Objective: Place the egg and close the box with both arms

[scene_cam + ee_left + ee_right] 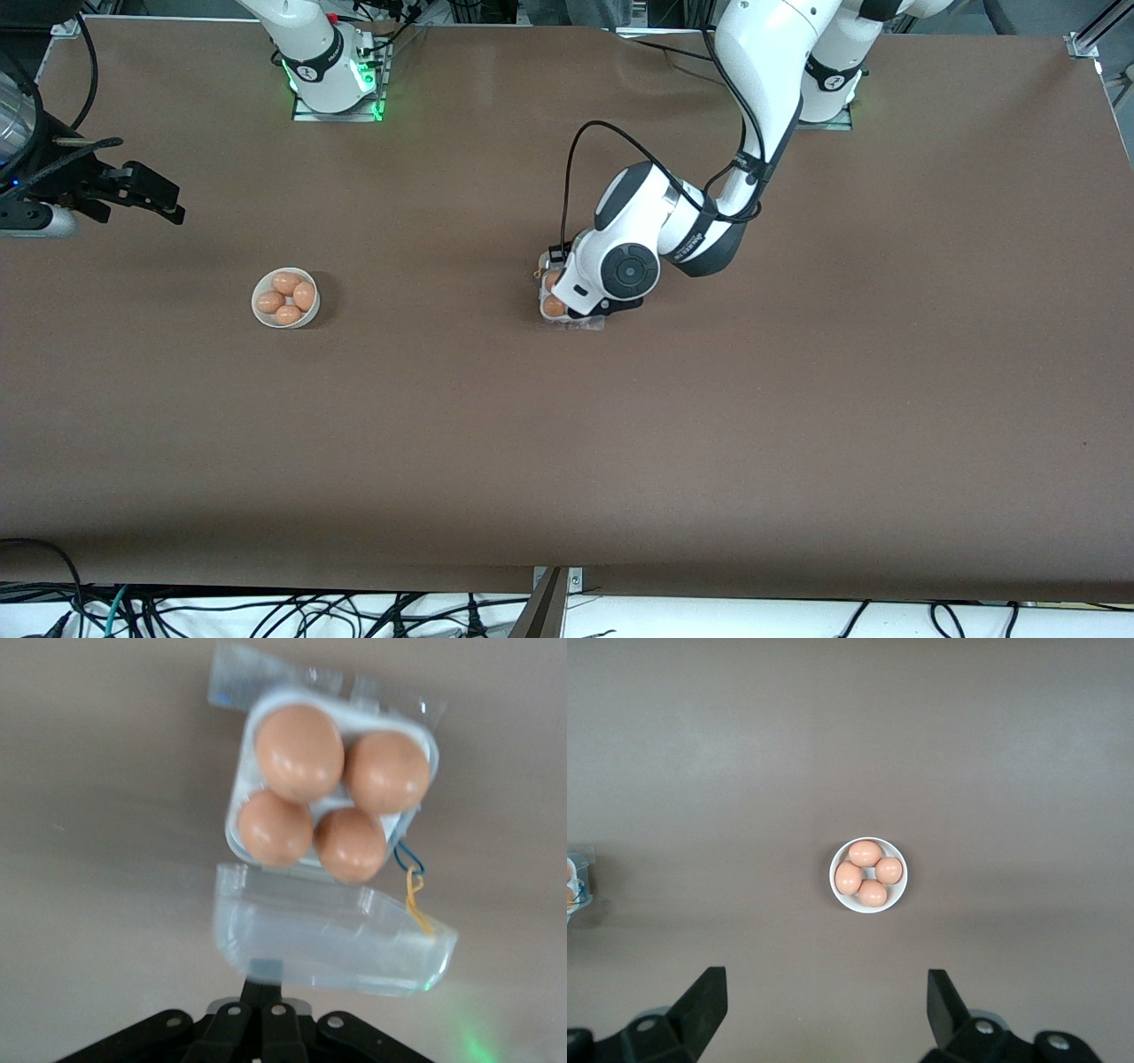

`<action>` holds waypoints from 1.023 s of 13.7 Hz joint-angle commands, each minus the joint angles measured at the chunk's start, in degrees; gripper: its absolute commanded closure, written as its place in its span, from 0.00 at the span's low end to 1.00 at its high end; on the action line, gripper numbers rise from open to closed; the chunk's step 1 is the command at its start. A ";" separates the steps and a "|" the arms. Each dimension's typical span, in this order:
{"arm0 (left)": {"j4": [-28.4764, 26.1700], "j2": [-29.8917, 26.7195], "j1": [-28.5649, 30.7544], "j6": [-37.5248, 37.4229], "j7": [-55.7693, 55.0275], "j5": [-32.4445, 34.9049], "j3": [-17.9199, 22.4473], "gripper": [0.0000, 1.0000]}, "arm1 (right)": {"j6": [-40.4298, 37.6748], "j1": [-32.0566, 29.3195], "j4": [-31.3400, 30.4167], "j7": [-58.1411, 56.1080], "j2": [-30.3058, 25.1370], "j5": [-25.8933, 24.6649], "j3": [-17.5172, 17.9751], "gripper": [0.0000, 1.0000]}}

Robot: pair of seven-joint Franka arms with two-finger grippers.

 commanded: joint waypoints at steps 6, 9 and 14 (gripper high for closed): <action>9.11 -0.73 6.13 -7.78 0.47 -0.40 5.09 0.84 | 0.09 -1.00 -0.06 0.49 -0.40 -0.18 0.74 0.00; 16.68 -1.60 9.83 -11.41 4.05 8.97 5.09 0.66 | 0.17 -0.91 0.03 0.49 -0.40 -0.26 0.83 0.00; 18.19 -6.00 14.57 -11.50 13.89 20.60 7.64 0.18 | 0.00 -0.91 0.03 0.58 -0.48 -0.26 0.83 0.00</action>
